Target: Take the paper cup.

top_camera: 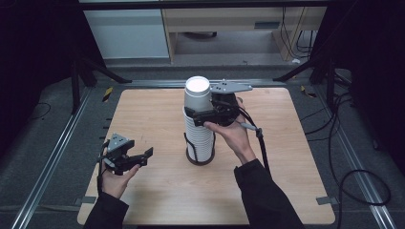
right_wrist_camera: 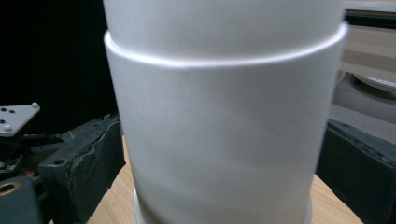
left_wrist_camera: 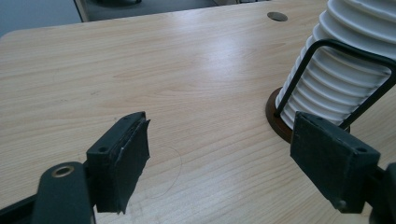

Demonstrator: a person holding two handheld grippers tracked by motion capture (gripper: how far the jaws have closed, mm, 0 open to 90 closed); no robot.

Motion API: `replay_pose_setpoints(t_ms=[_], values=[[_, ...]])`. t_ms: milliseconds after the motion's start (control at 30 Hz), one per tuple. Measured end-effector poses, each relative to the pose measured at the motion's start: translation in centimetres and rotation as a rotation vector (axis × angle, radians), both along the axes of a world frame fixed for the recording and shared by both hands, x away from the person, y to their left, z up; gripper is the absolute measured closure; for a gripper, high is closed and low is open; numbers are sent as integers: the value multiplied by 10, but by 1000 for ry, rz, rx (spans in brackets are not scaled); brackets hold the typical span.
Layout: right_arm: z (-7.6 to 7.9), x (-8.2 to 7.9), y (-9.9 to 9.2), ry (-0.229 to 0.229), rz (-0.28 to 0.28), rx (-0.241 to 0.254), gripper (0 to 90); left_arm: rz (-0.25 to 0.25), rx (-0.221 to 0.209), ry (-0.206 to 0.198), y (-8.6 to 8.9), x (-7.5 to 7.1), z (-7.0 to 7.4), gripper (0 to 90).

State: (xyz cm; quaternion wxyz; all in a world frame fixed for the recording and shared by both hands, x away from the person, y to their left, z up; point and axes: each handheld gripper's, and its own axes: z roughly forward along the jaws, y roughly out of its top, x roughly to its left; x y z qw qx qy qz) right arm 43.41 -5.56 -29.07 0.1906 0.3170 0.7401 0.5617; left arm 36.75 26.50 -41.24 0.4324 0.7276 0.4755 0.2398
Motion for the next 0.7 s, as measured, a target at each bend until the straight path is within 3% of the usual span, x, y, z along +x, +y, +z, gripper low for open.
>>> replay_pose_setpoints(t_ms=[700], values=[[-6, 4, 6, -17, -13, -11, 128, 3, 2, 1, 1, 0, 0, 190]])
